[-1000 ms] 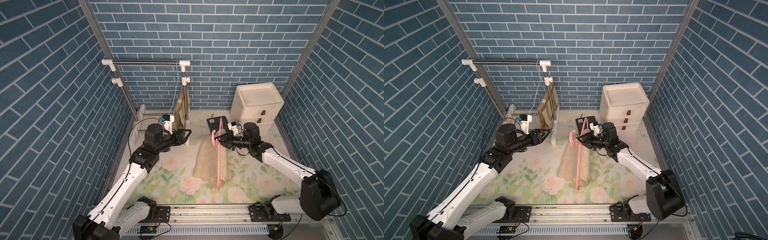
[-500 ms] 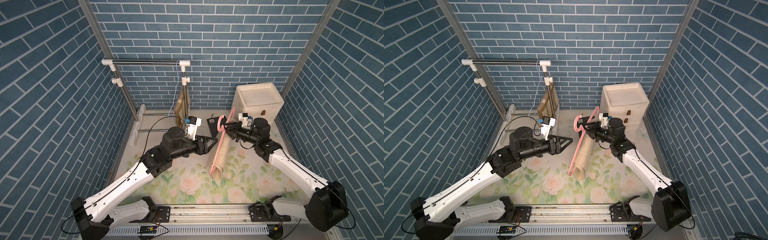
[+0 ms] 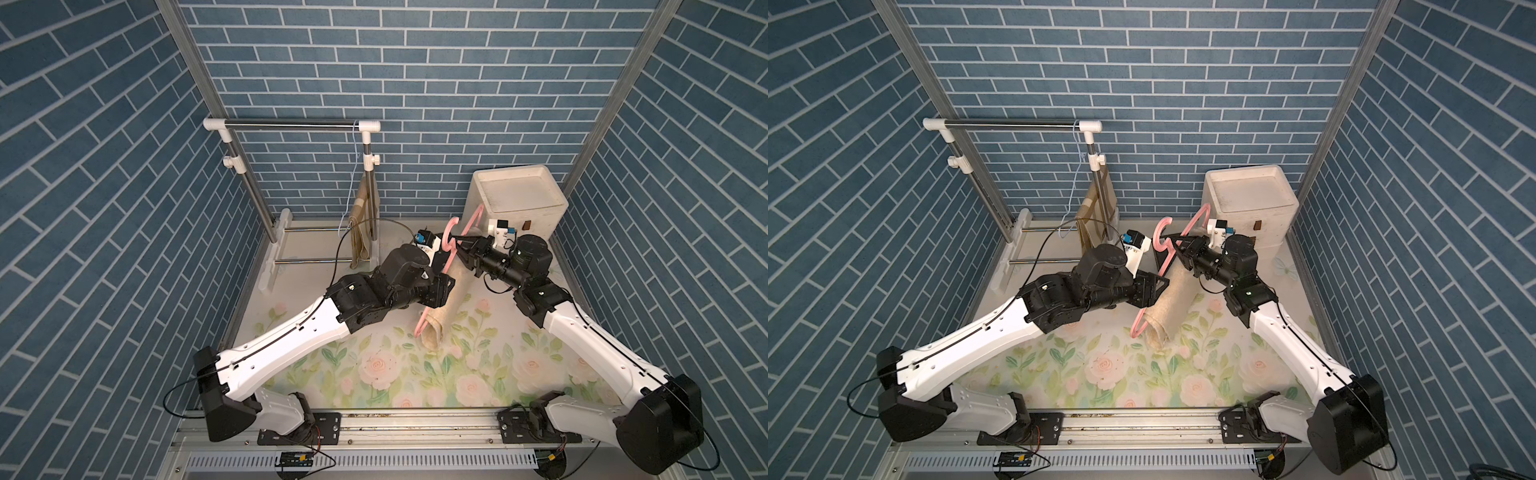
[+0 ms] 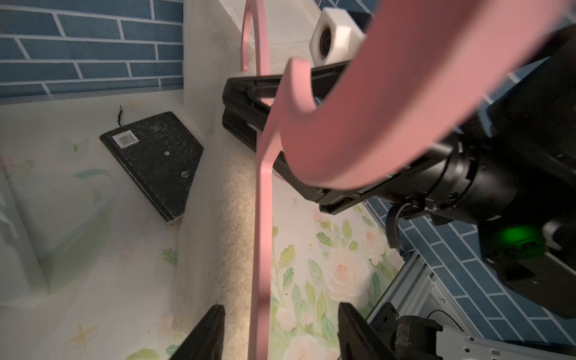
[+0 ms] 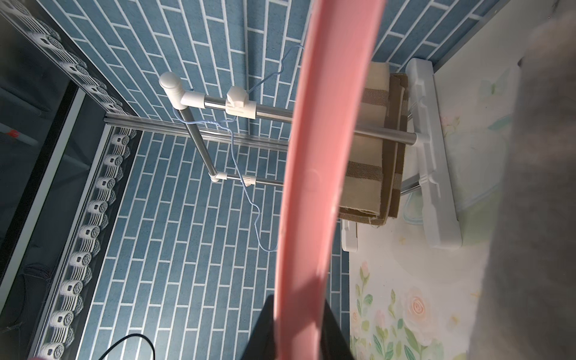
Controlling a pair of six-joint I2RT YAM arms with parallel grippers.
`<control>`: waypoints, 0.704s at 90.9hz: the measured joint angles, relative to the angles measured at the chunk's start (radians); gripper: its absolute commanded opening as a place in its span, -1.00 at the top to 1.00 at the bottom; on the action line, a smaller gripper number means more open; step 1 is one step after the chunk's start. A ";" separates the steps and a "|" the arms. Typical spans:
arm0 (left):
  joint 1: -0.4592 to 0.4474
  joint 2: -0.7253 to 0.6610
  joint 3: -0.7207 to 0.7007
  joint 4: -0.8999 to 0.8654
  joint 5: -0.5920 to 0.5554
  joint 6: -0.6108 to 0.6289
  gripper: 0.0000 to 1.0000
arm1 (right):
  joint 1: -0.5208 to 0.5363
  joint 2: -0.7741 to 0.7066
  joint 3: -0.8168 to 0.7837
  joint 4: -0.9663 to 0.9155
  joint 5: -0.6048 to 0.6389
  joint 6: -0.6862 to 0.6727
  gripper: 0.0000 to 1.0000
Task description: Hang the scarf on the hanger
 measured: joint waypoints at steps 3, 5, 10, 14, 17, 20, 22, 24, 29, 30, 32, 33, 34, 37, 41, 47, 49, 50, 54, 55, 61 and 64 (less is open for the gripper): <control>0.000 0.009 0.000 -0.006 -0.003 0.004 -0.13 | 0.000 0.000 0.000 0.005 0.000 0.005 1.00; 0.000 0.014 0.000 -0.009 -0.005 0.006 -0.09 | 0.000 0.000 0.000 0.010 -0.001 0.008 1.00; 0.000 0.024 0.000 -0.016 -0.011 0.018 0.06 | 0.000 0.000 0.000 0.018 -0.001 0.016 1.00; -0.001 0.031 0.003 -0.023 -0.015 0.018 0.18 | 0.000 -0.001 0.000 0.025 -0.002 0.021 1.00; -0.001 0.035 0.005 -0.027 -0.018 0.022 0.27 | 0.000 -0.001 0.000 0.028 -0.002 0.023 1.00; -0.001 0.038 0.006 -0.028 -0.019 0.026 0.34 | 0.000 -0.001 0.000 0.031 -0.002 0.023 1.00; -0.001 0.038 0.008 -0.030 -0.021 0.033 0.39 | 0.000 -0.001 0.000 0.032 -0.002 0.023 1.00; -0.001 0.039 0.010 -0.030 -0.023 0.035 0.44 | 0.000 -0.001 0.000 0.033 -0.002 0.023 1.00; -0.001 0.039 0.013 -0.030 -0.028 0.035 0.54 | 0.000 -0.001 0.000 0.035 -0.003 0.023 1.00; -0.001 0.039 0.013 -0.030 -0.029 0.038 0.57 | 0.000 -0.001 0.000 0.035 -0.003 0.023 1.00; -0.001 0.039 0.016 -0.031 -0.031 0.036 0.61 | 0.000 -0.001 0.000 0.035 -0.003 0.023 1.00; -0.001 0.039 0.016 -0.031 -0.032 0.041 0.63 | 0.000 -0.001 -0.001 0.036 -0.003 0.023 1.00; -0.001 0.039 0.017 -0.032 -0.033 0.043 0.66 | 0.000 -0.001 -0.001 0.036 -0.004 0.023 1.00; -0.001 0.039 0.018 -0.031 -0.035 0.045 0.72 | 0.000 0.000 -0.002 0.036 -0.004 0.023 1.00; -0.001 0.039 0.019 -0.033 -0.035 0.043 0.80 | 0.000 -0.001 -0.002 0.036 -0.004 0.023 1.00; -0.002 0.039 0.023 -0.036 -0.038 0.047 0.92 | 0.000 0.000 -0.002 0.031 -0.004 0.023 1.00; -0.002 0.039 0.023 -0.036 -0.038 0.048 0.96 | 0.000 -0.001 -0.002 0.031 -0.004 0.022 1.00; -0.002 0.039 0.023 -0.037 -0.039 0.048 0.98 | 0.000 -0.001 -0.002 0.029 -0.004 0.021 0.97; -0.002 0.038 0.023 -0.040 -0.039 0.048 1.00 | 0.000 -0.001 0.000 0.021 -0.004 0.017 0.87; -0.002 0.038 0.023 -0.041 -0.040 0.048 1.00 | 0.000 -0.001 0.000 0.019 -0.004 0.015 0.85; -0.002 0.037 0.023 -0.046 -0.040 0.048 1.00 | 0.000 -0.005 0.010 -0.014 -0.003 0.002 0.73; -0.003 0.036 0.023 -0.047 -0.040 0.048 1.00 | 0.000 -0.008 0.018 -0.037 -0.001 -0.009 0.66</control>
